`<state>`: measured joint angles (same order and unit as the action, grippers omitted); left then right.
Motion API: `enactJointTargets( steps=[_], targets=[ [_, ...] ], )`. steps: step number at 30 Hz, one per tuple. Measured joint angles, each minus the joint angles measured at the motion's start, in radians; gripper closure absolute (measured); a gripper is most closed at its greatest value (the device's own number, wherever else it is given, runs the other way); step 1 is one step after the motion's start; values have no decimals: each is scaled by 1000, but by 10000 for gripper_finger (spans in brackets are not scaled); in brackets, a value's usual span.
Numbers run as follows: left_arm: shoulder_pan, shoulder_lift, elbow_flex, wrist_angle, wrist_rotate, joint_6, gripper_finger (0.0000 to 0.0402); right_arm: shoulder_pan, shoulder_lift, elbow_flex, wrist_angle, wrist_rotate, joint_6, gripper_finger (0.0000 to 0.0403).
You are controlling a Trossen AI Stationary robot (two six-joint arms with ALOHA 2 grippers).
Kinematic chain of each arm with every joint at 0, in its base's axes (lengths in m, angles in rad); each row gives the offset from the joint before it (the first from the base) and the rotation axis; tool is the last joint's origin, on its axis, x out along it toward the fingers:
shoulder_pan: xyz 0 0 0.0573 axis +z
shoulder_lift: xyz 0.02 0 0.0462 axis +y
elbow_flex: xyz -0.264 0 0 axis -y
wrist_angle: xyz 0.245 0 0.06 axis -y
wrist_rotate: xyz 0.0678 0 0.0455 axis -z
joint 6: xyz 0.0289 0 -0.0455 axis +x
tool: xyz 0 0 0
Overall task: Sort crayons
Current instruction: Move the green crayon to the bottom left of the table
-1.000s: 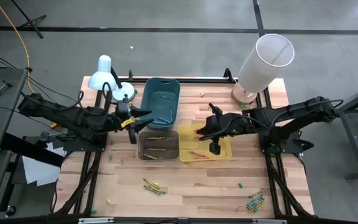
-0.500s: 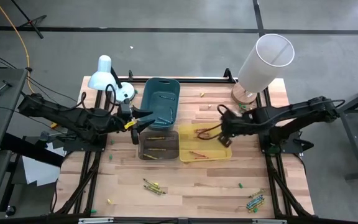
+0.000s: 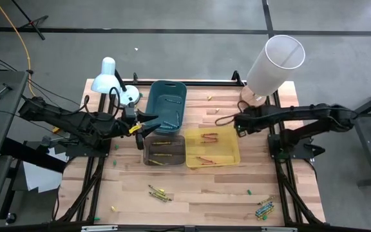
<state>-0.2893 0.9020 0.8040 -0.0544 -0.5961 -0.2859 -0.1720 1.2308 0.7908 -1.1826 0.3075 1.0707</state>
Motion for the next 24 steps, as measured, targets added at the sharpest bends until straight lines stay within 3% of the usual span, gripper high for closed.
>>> enactJointTargets(
  steps=[5, 8, 18, 24],
  targets=[
    [0, 0, 0, 0, 0, 0, 233, -168, 0, -50, 62, 28, -100, 210],
    [0, 0, 0, 0, 0, 0, 233, -259, 0, -64, 130, 16, -178, 185],
    [0, 0, 0, 0, 0, 0, 233, -448, 0, -70, 234, -12, -575, 186],
    [0, 0, 0, 0, 0, 0, 233, -493, 30, -70, 254, -59, -660, 187]
  ],
)
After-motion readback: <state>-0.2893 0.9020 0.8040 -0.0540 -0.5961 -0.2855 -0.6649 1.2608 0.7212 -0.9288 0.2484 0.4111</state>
